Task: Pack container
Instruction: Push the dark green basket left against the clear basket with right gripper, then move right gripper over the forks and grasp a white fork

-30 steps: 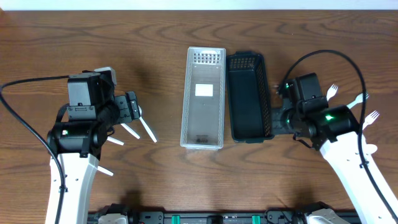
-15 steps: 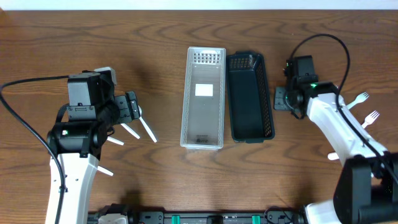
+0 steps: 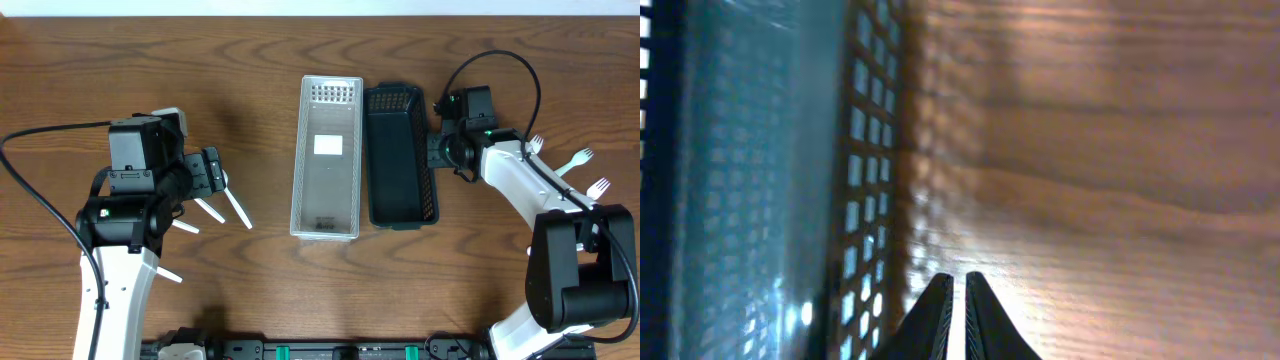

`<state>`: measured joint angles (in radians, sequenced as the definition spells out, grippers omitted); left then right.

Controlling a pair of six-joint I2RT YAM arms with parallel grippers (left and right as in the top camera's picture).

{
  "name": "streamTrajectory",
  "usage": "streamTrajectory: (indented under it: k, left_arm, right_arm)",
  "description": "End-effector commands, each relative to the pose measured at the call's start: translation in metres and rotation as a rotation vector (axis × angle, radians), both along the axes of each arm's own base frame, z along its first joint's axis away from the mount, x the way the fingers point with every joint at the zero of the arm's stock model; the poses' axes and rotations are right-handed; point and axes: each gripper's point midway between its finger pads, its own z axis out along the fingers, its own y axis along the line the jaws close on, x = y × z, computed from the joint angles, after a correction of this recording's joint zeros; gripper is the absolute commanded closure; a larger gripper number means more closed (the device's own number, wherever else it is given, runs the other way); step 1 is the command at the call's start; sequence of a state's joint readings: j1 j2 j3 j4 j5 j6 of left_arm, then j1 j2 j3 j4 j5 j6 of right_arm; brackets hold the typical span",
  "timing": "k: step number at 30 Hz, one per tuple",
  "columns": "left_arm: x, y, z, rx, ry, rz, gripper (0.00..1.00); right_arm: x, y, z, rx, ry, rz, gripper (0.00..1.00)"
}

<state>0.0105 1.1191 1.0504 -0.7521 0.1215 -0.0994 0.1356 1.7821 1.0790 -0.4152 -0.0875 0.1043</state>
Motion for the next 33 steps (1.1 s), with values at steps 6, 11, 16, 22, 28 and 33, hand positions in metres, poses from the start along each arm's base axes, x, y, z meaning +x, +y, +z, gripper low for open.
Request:
streamTrajectory:
  k: [6,11,16,22,28,33]
  left_arm:
    - [0.004,-0.001,0.011,0.007,-0.029,-0.012,0.16]
    - [0.004,-0.001,0.011,0.007,-0.029,-0.012,0.16]
    - [0.004,-0.001,0.011,0.007,-0.029,-0.012,0.16]
    - [0.004,-0.001,0.011,0.007,-0.029,-0.012,0.16]
    - [0.004,-0.001,0.011,0.007,-0.029,-0.012,0.16]
    - [0.004,-0.001,0.011,0.007,-0.029,-0.012,0.16]
  right_arm:
    - [0.001,0.022,0.006,0.084,-0.023,0.137,0.90]
    - [0.001,0.029,0.009,0.119,-0.035,0.174,0.90]
    - [0.002,0.039,0.014,0.170,-0.048,0.205,0.90]
    - [0.002,0.048,0.018,0.212,-0.060,0.244,0.90]
    - [0.001,0.054,0.021,0.243,-0.066,0.261,0.90]
    - [0.000,0.057,0.022,0.260,-0.065,0.277,0.90]
